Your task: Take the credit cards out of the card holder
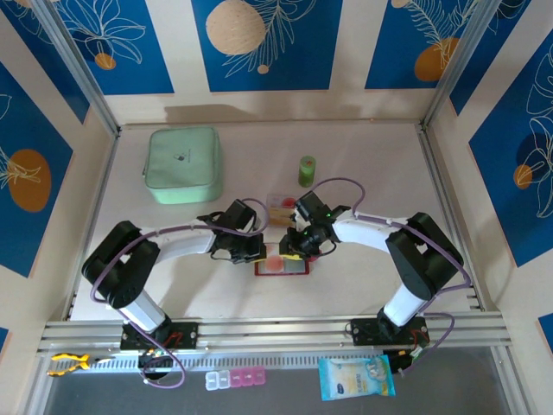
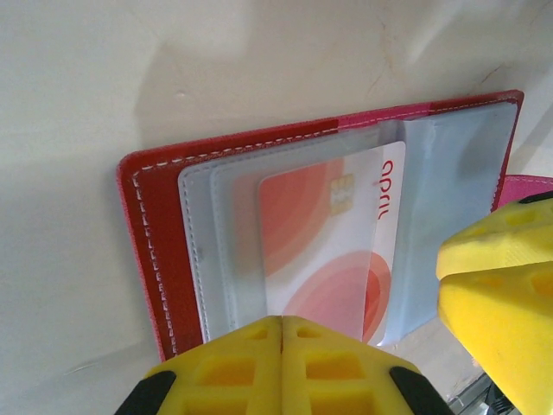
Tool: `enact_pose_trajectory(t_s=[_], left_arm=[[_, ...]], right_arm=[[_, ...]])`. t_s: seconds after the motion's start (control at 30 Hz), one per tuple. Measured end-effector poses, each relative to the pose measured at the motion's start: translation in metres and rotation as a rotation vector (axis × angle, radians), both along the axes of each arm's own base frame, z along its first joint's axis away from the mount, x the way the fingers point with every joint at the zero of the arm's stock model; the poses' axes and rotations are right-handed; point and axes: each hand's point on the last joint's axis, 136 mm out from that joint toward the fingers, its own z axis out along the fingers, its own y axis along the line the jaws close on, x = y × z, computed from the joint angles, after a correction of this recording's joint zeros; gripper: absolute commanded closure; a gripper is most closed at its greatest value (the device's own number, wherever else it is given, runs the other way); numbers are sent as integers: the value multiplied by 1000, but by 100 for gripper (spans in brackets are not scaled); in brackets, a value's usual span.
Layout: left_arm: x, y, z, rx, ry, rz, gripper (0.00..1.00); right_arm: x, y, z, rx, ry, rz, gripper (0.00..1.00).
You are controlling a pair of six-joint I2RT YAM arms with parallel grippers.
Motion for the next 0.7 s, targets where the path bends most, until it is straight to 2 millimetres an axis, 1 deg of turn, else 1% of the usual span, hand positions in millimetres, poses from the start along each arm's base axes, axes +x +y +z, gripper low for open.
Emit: enact_pose_trajectory(t_s=[0.2, 0.37, 0.5, 0.7], left_arm=[[-2, 0, -3, 6, 7, -2, 96], [-5, 2, -8, 23, 26, -3, 96], [-5, 2, -8, 23, 26, -3, 96], [-5, 3, -8, 24, 27, -3, 97]], right_arm=[[0, 3, -1, 21, 2, 7, 72], [-1, 3, -8, 14, 17, 7, 72], [-3, 1, -15, 12, 31, 7, 73], [-3, 5, -16, 49, 44, 5, 74]])
